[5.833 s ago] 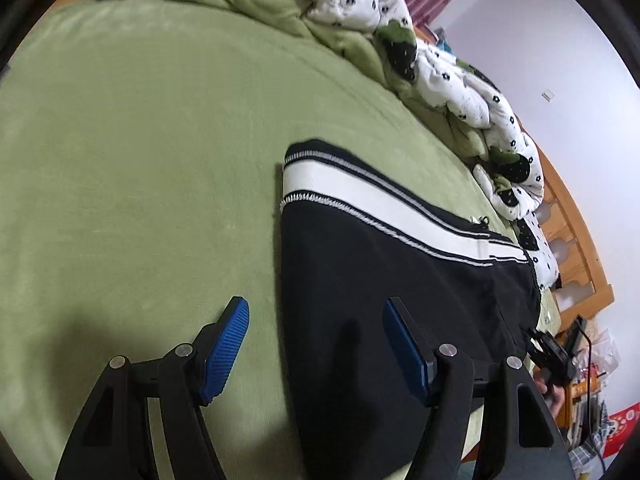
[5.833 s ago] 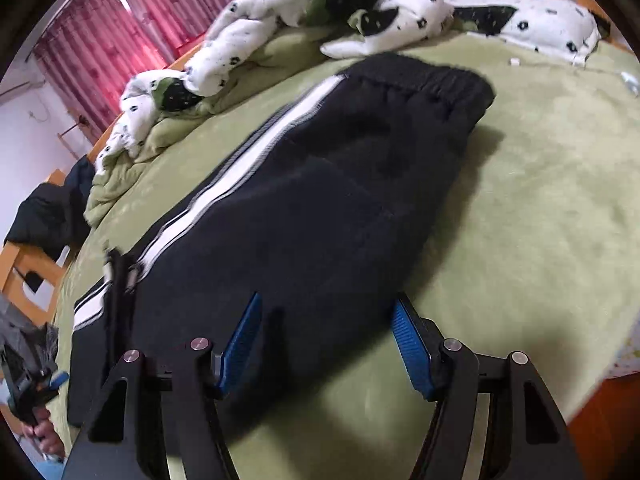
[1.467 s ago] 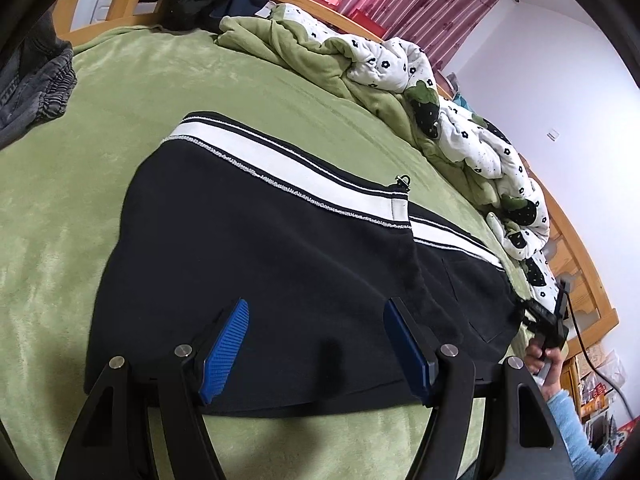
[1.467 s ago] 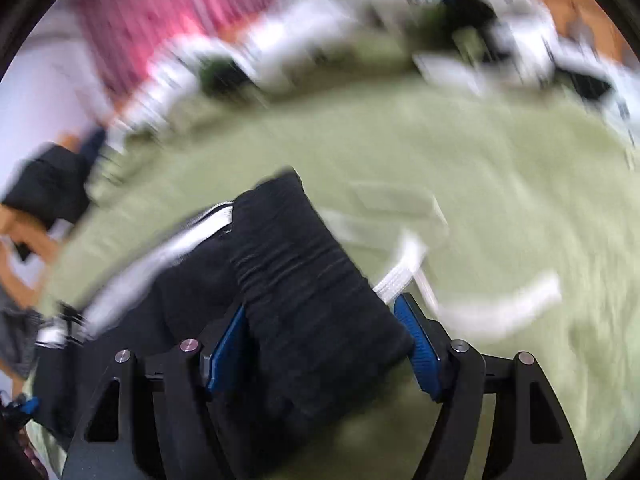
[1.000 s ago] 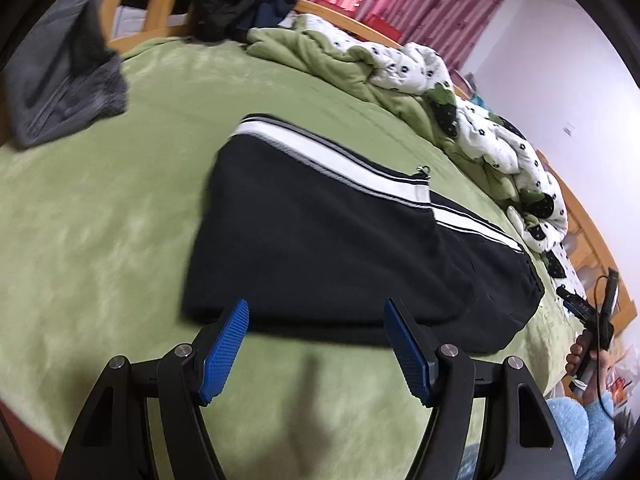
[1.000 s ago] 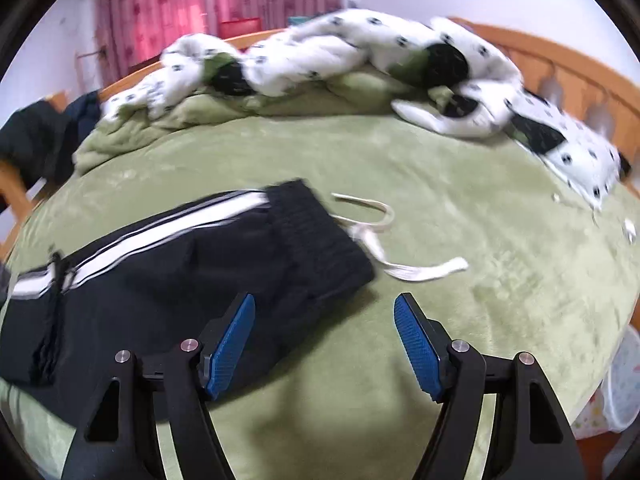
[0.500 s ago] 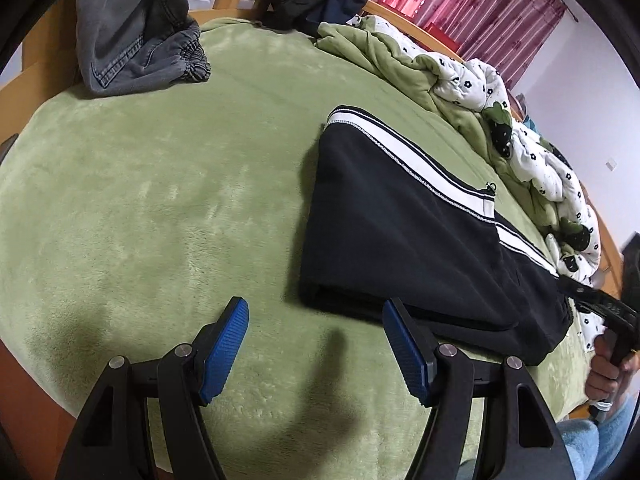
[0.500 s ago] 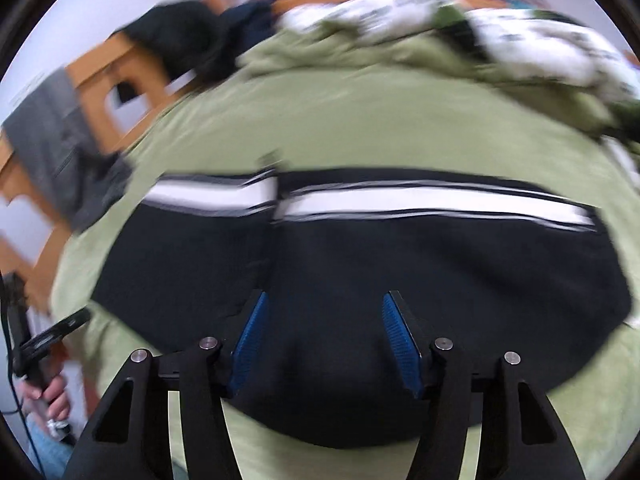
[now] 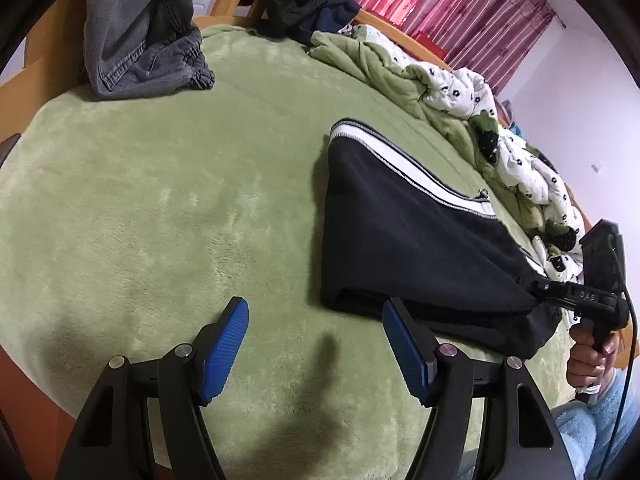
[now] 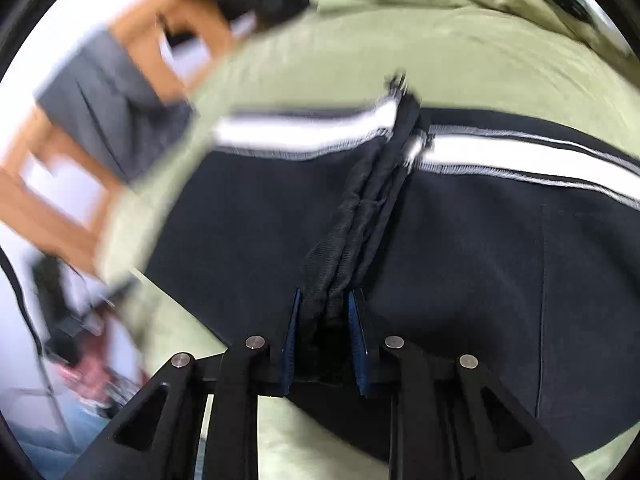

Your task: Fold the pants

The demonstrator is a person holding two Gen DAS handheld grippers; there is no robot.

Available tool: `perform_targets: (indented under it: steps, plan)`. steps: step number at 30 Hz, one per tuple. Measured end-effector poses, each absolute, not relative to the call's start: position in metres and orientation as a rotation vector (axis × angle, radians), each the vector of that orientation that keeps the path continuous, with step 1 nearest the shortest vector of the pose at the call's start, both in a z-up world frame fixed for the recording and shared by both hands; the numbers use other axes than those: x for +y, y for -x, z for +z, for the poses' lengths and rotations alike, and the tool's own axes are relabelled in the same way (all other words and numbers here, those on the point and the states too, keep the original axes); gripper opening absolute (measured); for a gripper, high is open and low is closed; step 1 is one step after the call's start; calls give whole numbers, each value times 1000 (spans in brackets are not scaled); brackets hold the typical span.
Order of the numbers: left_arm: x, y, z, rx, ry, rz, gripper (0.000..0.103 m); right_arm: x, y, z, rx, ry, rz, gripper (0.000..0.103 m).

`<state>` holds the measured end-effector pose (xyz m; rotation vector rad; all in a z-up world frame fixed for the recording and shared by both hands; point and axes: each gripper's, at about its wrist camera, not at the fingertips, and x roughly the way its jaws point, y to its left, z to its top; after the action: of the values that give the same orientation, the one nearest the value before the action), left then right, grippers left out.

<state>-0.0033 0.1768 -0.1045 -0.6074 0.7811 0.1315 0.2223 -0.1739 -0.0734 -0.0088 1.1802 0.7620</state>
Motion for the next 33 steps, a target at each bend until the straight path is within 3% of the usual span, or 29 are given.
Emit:
perform_targets:
  steps: [4, 7, 14, 18, 21, 23, 28, 32, 33]
  plan:
    - [180, -10, -97, 747, 643, 91, 67, -151, -211, -119, 1278, 222, 677, 28]
    - [174, -28, -87, 739, 582, 101, 67, -141, -206, -104, 1240, 301, 711, 36]
    - [162, -73, -67, 721, 532, 28, 67, -139, -231, -55, 937, 332, 641, 38]
    - [154, -103, -69, 726, 541, -37, 67, -119, -265, -53, 819, 353, 676, 38]
    - [147, -116, -89, 770, 503, -31, 68, -95, -285, -86, 825, 432, 676, 34]
    - [144, -123, -108, 833, 470, -7, 67, -87, -294, -116, 854, 521, 600, 21]
    - [135, -110, -109, 808, 422, 18, 67, -102, -289, -109, 831, 515, 602, 21]
    - [141, -80, -94, 758, 494, 40, 68, -129, -287, -90, 882, 405, 575, 43]
    - [144, -73, -92, 750, 514, 46, 68, -139, -278, -83, 869, 377, 550, 43]
